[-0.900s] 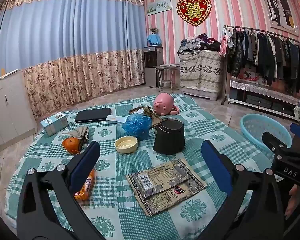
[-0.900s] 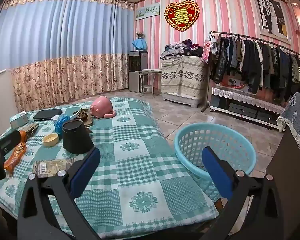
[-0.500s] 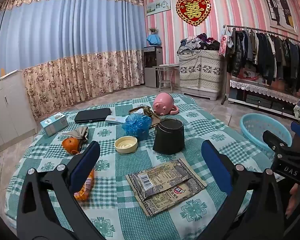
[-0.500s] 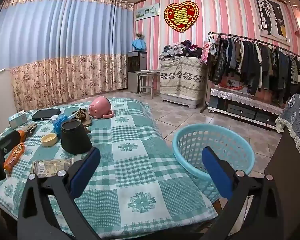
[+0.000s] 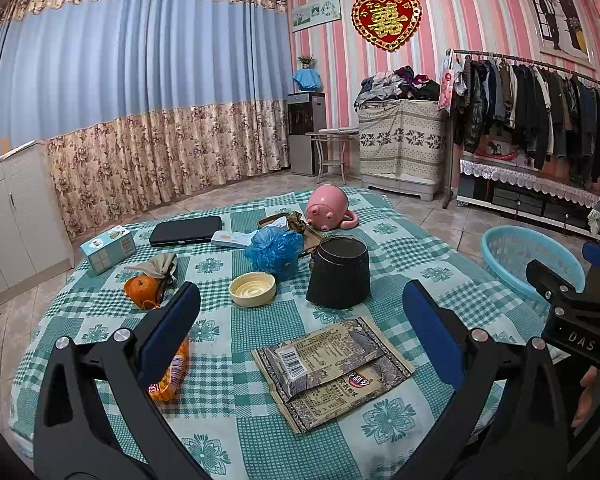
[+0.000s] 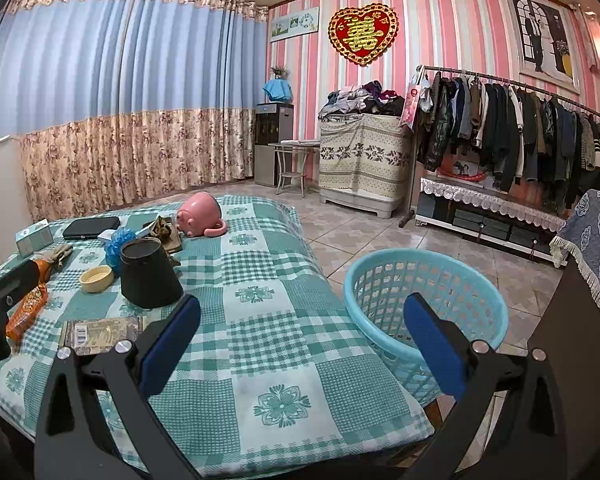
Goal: Collect trash
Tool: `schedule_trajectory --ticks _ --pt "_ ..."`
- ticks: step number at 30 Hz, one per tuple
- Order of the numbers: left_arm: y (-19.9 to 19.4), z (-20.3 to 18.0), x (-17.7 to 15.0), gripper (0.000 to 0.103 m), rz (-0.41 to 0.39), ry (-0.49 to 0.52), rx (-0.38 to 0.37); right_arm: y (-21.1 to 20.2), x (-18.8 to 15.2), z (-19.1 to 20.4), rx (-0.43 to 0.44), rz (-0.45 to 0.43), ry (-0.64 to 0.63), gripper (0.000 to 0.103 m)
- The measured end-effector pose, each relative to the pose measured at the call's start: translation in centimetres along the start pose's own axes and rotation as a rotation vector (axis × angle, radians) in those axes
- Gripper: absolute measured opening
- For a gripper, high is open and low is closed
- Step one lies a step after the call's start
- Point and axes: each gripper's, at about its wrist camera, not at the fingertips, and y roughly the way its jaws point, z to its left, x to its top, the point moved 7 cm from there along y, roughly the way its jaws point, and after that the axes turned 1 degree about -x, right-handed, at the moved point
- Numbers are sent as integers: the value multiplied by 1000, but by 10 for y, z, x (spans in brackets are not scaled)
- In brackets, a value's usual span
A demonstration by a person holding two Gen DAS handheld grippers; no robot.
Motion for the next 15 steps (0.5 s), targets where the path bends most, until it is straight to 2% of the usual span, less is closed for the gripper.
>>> schedule_trajectory --ticks 15 --pt "0 0 0 98 0 2 0 -1 0 1 -2 -3 -2 99"
